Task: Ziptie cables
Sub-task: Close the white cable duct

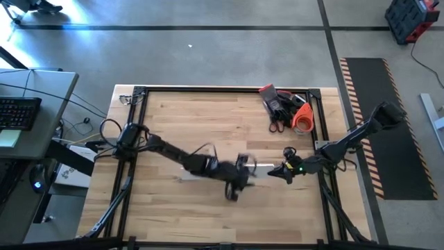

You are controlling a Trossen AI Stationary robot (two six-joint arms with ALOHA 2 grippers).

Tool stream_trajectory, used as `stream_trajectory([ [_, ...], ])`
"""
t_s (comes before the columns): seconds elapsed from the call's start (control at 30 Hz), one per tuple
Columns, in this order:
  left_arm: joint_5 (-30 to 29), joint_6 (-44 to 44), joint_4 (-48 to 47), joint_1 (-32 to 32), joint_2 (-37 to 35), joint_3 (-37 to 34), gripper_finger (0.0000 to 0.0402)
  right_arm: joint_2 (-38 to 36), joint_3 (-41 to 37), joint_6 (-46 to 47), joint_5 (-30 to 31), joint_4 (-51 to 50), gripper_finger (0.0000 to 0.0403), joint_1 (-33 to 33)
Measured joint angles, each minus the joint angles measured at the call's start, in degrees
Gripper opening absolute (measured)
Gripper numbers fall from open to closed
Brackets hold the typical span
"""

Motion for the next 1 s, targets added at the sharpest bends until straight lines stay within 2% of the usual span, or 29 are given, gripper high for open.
stream_trajectory([
  [0.13,-2.26,0.84,2.14,-1.37,0.06,0.0,0.0178,0.68,-0.57,2.57,0.2,-2.02,0.0001,-1.52],
  [0.23,-3.3,0.77,5.69,-1.27,0.8,0.18,0.0196,2.21,-0.46,2.55,0.15,0.98,0.0001,-2.31],
  [0.53,-8.29,1.61,11.85,1.2,5.99,0.05,0.0202,8.46,-0.47,2.14,-1.98,8.74,0.0001,-3.32],
  [0.67,-12.64,1.59,12.21,1.48,7.71,0.05,0.0202,12.46,-0.44,2.34,-2.85,12.67,0.0001,-3.3],
  [0.8,-8.96,1.47,14.03,1.99,9.12,0.07,0.0202,16.9,-0.24,2.54,-3.85,17.95,0.0001,-3.29],
  [1.0,-4.15,1.54,13.62,1.98,9.93,0.11,0.0202,23.11,3.32,2.32,-4.84,18.43,0.0,-3.25],
])
